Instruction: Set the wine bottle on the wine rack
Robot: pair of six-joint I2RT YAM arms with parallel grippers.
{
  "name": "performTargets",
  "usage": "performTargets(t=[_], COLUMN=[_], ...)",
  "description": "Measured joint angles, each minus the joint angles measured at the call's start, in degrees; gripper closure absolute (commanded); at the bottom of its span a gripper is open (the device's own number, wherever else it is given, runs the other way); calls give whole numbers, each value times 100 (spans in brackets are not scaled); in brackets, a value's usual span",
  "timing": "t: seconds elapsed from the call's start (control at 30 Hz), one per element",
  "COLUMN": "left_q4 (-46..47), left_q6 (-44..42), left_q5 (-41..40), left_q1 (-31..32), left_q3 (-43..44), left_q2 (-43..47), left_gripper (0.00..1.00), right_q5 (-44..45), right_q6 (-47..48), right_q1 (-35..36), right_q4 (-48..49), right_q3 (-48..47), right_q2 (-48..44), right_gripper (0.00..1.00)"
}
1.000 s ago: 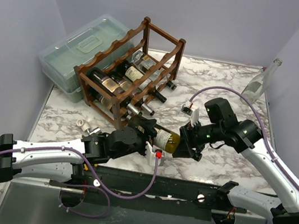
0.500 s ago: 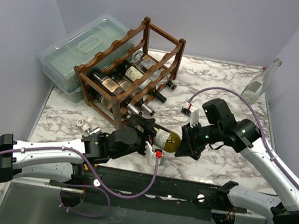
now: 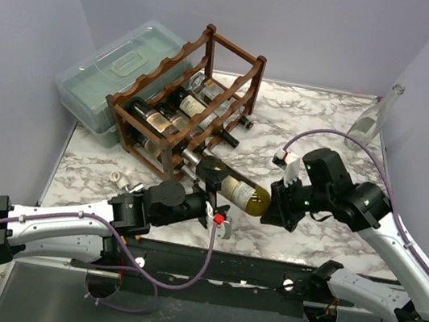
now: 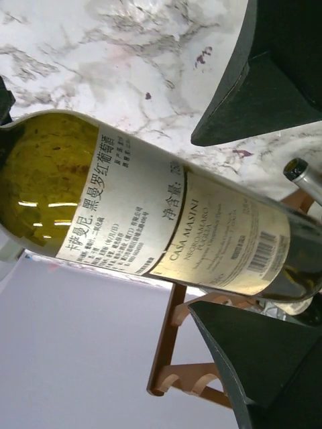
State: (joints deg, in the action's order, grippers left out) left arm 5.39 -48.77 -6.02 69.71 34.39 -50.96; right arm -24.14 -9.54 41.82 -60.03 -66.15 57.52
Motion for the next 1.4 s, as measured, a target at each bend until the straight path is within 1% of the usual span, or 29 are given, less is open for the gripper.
performTargets(t=[0.17,0.33,0.5,0.6,0.7,0.83,1.0,1.1,1.4], left_q4=[55,291,1078,1574,1823,1895,1821,1681,1624], left_q6=[511,1207,1735,1965,2277,2608,2723,2817,2931], left_q5=[28,-570,-1853,-2608,-3276,-3834,-4194,-4273,-4216], left_q1=[7,-46,-466,-981,-1587,-2107,-2393,-2505,-2577], left_q3=[98,516,605,520,516,518,575,584,586], left_q2=[190,452,911,1032,1005,787,326,192,260], left_gripper=[1,1,1,1,1,1,1,1,1], right_q5=[319,883,1637,2087,2354,2321,2061,1862,1561], right_q6=[-96,-184,-195,-195,-195,-85,26,63,116], right_q1=[0,0,2,0,0,0,0,0,0], right_q4=[-214,-365,-323,48,573,1106,1655,1912,2162], right_q3=[-140,-345,-369,-221,2,94,177,282,291], right_q2=[-190,-203,-157,-92,11,238,367,396,848], right_gripper=[100,100,100,100,100,99,99,100,99])
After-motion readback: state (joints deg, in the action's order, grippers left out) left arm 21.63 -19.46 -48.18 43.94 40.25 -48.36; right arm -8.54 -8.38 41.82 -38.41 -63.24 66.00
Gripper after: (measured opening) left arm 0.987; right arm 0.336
